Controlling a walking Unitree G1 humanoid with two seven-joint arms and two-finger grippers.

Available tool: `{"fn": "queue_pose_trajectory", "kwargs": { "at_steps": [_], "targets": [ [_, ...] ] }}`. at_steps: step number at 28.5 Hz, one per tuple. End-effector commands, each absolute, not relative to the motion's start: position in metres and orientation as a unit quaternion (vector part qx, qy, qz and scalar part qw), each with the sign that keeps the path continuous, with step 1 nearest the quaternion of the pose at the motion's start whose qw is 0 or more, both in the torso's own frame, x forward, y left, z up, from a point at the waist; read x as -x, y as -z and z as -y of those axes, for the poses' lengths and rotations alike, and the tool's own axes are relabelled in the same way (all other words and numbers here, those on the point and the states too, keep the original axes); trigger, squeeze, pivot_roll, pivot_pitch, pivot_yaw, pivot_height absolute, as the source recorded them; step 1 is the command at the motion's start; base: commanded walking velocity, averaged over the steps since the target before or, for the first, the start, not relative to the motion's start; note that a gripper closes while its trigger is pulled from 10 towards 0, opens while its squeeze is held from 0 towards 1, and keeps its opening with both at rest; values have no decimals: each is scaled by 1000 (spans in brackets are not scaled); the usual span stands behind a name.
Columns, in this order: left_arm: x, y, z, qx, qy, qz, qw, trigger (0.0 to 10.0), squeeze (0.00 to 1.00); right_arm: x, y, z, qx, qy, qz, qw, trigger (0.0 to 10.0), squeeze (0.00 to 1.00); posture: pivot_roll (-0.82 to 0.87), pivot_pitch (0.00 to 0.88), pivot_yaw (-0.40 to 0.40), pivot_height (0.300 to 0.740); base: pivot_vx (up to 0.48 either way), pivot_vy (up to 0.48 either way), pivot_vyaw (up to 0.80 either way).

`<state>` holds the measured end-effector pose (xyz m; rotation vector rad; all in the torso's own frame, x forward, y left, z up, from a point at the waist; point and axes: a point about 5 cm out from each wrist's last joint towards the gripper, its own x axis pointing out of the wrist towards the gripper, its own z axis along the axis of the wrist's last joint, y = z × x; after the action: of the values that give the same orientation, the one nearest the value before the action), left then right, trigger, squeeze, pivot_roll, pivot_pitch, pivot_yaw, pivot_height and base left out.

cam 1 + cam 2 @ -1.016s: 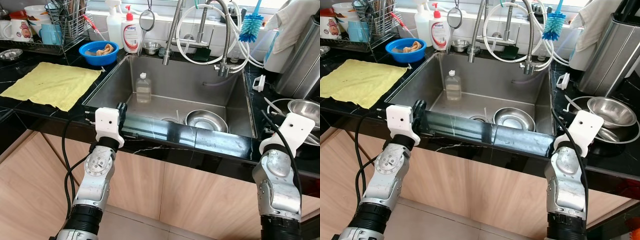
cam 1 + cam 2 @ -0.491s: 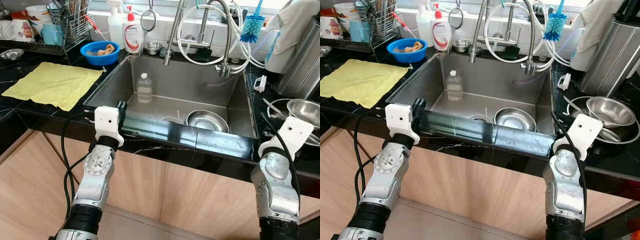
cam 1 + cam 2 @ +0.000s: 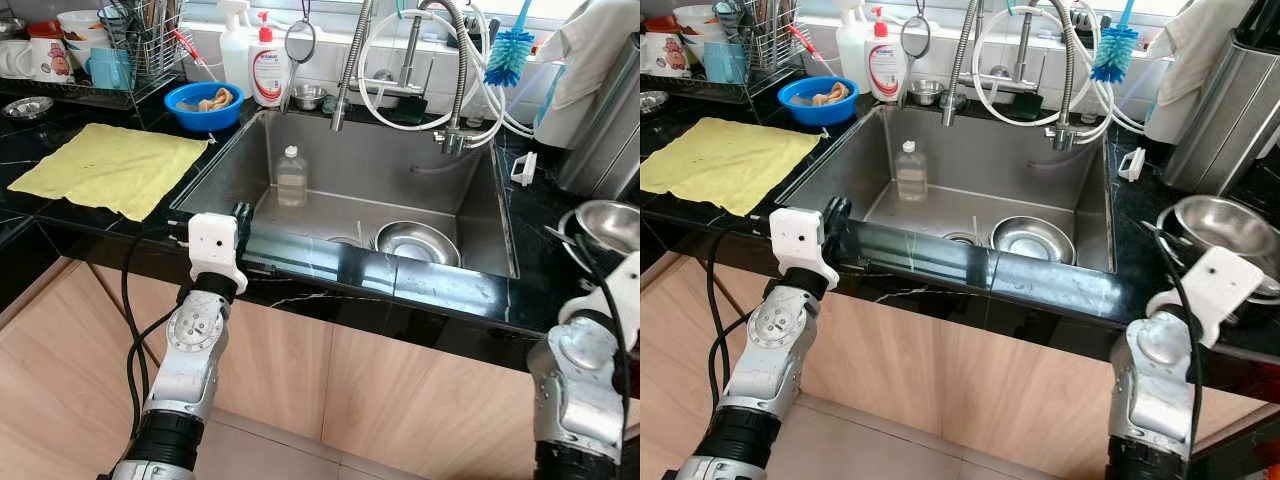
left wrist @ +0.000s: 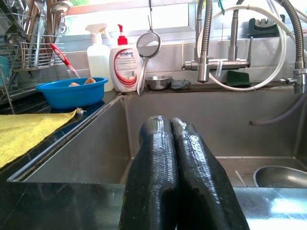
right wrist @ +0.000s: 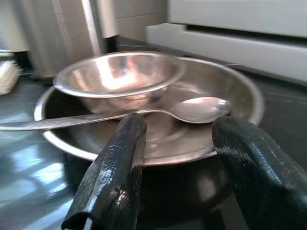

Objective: Kitchen organization

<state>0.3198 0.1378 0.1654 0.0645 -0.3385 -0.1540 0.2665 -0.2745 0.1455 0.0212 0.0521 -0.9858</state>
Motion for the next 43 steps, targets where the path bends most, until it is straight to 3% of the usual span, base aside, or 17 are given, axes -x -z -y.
{"fn": "queue_pose_trajectory", "kwargs": {
  "at_steps": [1, 11, 16, 18, 22, 23, 25, 27, 33, 34, 43],
  "targets": [
    [-319, -168, -139, -34, 77, 169, 982, 10000, 0, -259, -152, 281, 0, 505, -15, 863, 10000, 0, 82, 0, -19, 740, 0, 0, 0],
    [-319, -168, -139, -35, 76, 170, 982, 10000, 0, -263, -160, 275, 22, 491, 6, 871, 10000, 0, 84, 0, -19, 740, 0, 0, 0],
    [-319, -168, -140, -36, 75, 169, 982, 10000, 0, -281, -185, 254, 38, 386, 91, 917, 10000, 0, 79, 0, -18, 740, 0, 0, 0],
    [-320, -168, -140, -36, 76, 169, 982, 10000, 0, -295, -195, 232, 77, 301, 116, 944, 10000, 0, 79, 0, -18, 740, 0, 0, 0],
    [-320, -168, -139, -36, 76, 168, 982, 10000, 0, -301, -189, 227, 116, 284, 85, 948, 10000, 0, 82, 0, -20, 740, 0, 0, 0],
    [-320, -168, -138, -36, 77, 167, 982, 10000, 0, -304, -185, 226, 145, 270, 71, 949, 10000, 1000, 84, 0, -20, 740, 0, 0, 0],
    [-320, -167, -138, -36, 77, 167, 982, 10000, 0, -305, -184, 226, 156, 265, 68, 949, 10000, 1000, 84, 0, -20, 740, 0, 0, 0],
    [-320, -167, -139, -36, 77, 165, 983, 10000, 0, -310, -180, 229, 243, 242, 27, 939, 10000, 1000, 79, 0, -20, 740, 0, 0, 0],
    [-321, -167, -137, -34, 81, 166, 982, 10000, 0, -314, -169, 237, 331, 211, -15, 920, 10000, 1000, 84, 0, -21, 740, 0, 0, 0],
    [-321, -167, -136, -34, 82, 166, 982, 10000, 0, -315, -169, 242, 342, 215, -27, 914, 10000, 0, 80, 0, -20, 740, 0, 0, 0],
    [-321, -167, -134, -34, 90, 165, 982, 10000, 0, -314, -152, 255, 369, 187, -103, 904, 10000, 0, 81, 0, -16, 740, 0, 0, 0]
  ]
}}
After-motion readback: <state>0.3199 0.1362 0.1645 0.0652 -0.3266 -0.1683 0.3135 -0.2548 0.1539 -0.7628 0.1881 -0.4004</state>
